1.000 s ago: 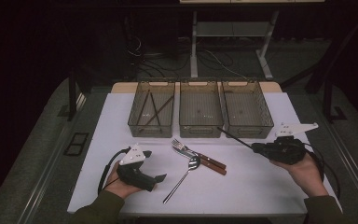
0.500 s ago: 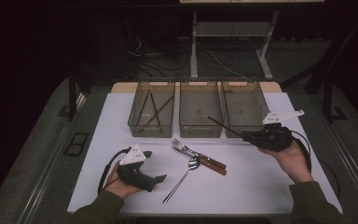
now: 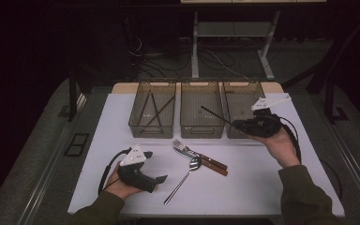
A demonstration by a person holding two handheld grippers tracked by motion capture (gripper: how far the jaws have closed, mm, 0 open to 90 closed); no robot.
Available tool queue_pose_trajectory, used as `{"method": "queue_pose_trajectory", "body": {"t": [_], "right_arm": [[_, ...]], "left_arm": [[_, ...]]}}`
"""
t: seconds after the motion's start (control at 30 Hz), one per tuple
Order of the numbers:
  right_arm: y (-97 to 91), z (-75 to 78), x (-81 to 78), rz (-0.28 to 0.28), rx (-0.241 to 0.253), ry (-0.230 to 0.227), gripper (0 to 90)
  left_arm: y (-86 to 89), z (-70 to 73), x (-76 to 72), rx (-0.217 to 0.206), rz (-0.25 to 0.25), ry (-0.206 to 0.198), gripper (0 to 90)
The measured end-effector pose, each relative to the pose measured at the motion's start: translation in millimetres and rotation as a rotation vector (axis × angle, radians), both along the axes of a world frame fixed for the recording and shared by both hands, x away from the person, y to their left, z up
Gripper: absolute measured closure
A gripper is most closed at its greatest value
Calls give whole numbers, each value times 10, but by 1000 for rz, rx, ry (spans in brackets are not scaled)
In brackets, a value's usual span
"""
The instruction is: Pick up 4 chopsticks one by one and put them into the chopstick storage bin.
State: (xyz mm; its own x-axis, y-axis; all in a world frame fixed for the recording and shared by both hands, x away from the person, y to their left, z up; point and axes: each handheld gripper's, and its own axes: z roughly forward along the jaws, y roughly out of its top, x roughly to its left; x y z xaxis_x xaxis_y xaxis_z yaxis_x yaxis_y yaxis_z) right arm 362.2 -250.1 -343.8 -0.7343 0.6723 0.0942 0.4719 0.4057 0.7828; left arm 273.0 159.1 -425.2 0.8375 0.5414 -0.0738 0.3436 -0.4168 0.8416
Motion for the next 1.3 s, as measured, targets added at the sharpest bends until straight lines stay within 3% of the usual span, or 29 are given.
{"method": "queue_pose_trajectory", "body": {"t": [0.53, 1.3], "right_arm": [[318, 94, 314, -20, 4, 7, 863], [1020, 142, 725, -19, -49, 31, 862]], "left_arm": [[3, 9, -3, 0, -4, 1, 9], [5, 16, -4, -13, -2, -2, 9]]}}
